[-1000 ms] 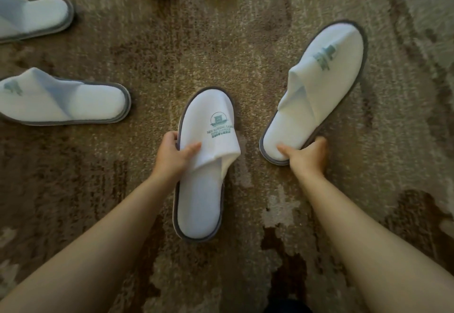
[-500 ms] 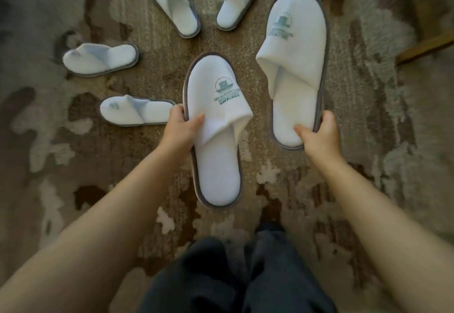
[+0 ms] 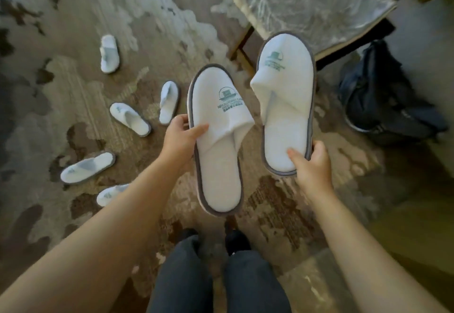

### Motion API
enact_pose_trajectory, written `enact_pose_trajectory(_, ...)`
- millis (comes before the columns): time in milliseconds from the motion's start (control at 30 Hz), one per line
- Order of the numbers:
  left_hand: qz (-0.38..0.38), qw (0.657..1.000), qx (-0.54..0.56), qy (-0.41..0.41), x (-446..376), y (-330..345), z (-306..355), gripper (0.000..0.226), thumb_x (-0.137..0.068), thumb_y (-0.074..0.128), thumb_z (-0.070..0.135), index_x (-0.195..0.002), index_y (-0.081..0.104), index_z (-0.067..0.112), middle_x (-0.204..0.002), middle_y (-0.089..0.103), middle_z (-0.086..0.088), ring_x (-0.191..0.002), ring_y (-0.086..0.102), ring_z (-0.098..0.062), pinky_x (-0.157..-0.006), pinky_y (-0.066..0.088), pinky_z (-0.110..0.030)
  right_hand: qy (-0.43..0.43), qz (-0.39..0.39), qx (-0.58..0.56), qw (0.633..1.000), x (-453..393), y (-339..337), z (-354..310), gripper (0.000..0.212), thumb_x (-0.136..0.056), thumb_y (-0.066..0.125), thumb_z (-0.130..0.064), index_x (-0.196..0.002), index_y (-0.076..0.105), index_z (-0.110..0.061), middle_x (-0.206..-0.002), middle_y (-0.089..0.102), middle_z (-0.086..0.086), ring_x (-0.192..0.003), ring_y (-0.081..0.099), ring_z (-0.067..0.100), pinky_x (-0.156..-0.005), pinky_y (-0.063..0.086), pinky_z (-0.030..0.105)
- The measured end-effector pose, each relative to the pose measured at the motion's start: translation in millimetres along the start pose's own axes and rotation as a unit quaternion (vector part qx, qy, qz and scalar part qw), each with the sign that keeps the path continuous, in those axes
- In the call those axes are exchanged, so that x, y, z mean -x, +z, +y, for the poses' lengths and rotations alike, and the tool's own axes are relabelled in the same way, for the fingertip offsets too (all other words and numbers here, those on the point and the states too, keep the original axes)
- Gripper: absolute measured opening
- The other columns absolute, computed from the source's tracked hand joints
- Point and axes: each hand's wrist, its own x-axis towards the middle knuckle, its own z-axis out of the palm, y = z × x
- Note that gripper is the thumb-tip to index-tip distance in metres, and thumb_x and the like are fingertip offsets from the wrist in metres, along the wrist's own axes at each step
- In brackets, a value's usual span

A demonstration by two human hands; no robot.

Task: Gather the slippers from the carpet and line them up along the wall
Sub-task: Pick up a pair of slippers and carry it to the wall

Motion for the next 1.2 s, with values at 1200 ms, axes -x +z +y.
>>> enact_pose_trajectory(1200, -0.651, 0.601, -0.424, 0.186, 586, 250, -242, 0.018, -0.088, 0.048, 0.023, -0.103, 0.047, 0.013, -0.106, 0.053, -0.011, -0.1, 0.054, -0.029, -0.084, 0.049, -0.046, 0.259, 0.669, -0.245, 0.652, 649, -276, 255, 0.041, -0.085, 0.056, -0.015, -0.121, 0.04, -0.005, -0.109, 0.048, 0.006, -0.101, 0.049, 0.022, -0.078, 0.045, 0.032)
